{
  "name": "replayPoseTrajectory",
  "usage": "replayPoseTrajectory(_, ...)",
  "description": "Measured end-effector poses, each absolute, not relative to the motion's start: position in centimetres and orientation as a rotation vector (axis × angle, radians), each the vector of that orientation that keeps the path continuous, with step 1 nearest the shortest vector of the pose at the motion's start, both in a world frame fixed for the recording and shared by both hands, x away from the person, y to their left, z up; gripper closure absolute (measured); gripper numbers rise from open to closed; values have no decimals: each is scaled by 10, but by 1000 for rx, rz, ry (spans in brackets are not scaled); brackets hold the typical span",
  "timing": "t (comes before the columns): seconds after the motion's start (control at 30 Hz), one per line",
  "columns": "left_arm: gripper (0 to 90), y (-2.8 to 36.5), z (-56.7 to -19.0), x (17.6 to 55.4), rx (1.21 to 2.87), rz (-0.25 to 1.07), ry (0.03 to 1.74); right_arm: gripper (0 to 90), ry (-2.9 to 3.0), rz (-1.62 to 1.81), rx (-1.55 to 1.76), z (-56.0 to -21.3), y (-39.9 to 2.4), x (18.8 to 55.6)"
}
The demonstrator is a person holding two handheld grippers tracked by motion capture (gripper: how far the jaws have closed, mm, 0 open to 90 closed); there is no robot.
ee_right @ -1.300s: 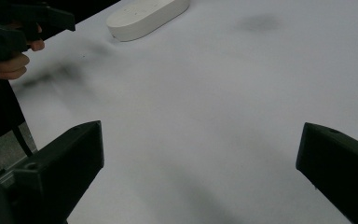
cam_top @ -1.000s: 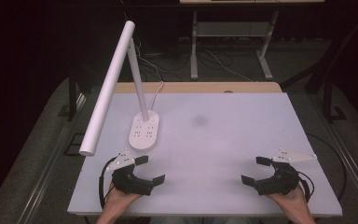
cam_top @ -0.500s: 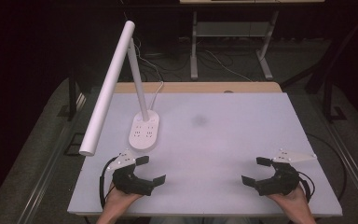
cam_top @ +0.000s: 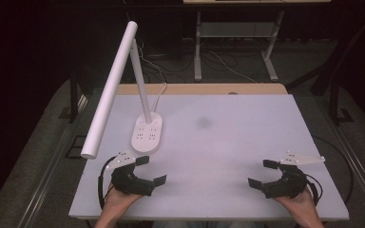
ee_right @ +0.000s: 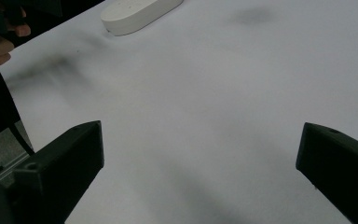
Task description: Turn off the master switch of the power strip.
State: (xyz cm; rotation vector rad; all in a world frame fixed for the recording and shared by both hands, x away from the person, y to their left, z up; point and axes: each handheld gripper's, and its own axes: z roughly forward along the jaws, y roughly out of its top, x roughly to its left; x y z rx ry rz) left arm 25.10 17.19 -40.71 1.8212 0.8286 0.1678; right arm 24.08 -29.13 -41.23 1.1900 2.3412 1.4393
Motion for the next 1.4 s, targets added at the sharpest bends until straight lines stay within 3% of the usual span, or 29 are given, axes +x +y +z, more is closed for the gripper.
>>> replayPoseTrajectory(1.4,18,213,-373,286,1856,185,907,2,2319,1429,1201,-413,-293,241)
